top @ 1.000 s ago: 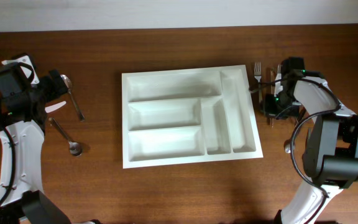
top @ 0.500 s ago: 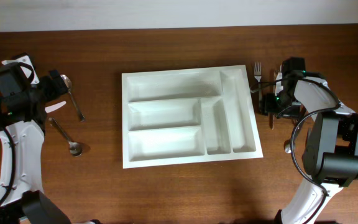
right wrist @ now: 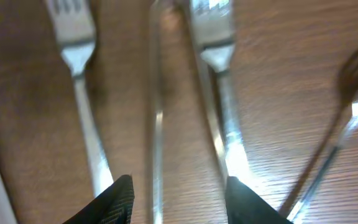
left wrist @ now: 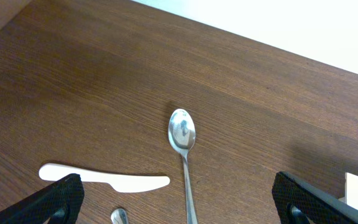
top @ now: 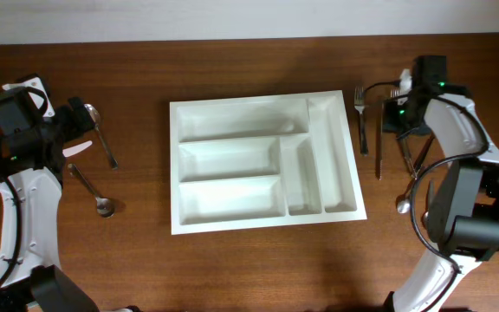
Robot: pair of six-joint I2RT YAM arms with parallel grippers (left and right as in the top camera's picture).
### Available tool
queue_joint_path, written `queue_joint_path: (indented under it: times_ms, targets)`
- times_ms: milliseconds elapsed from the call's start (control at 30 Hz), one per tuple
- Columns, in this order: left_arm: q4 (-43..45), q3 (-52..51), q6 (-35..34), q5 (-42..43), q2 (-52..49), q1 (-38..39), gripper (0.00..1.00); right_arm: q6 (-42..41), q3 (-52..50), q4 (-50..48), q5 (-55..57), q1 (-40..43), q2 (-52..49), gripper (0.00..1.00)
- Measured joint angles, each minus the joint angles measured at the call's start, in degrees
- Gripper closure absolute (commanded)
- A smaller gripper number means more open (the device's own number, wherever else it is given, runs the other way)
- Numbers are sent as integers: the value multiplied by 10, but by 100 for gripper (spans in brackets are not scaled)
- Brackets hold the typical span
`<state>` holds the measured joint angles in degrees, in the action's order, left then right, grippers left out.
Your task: Pack container
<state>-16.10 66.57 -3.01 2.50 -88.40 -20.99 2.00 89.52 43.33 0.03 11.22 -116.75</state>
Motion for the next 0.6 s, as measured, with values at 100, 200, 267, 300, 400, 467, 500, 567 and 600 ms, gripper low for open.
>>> queue_joint_path:
  times_ms: [100,200,267,300,400,467,500,567,600]
  targets:
    - [0,0,0,0,0,0,1,0,23,12,-1,19,-1,52]
    - [0,0,0,0,0,0,1,5,47,19,-3,31,-3,51]
    - [0,0,0,0,0,0,1,10,70,26,-3,34,-6,51]
    - [0,0,0,0,0,0,1,11,83,27,-4,34,-7,51]
    - [0,0,0,0,0,0,1,13,120,29,-7,32,-8,51]
    - [0,0,0,0,0,0,1,13,144,28,-9,32,-8,51]
    - [0,0,0,0,0,0,1,13,152,28,-11,32,-8,51]
    - [0,0,0,0,0,0,1,14,158,31,-16,31,-8,51]
    - [0,0,0,0,0,0,1,14,158,36,-17,30,-9,51]
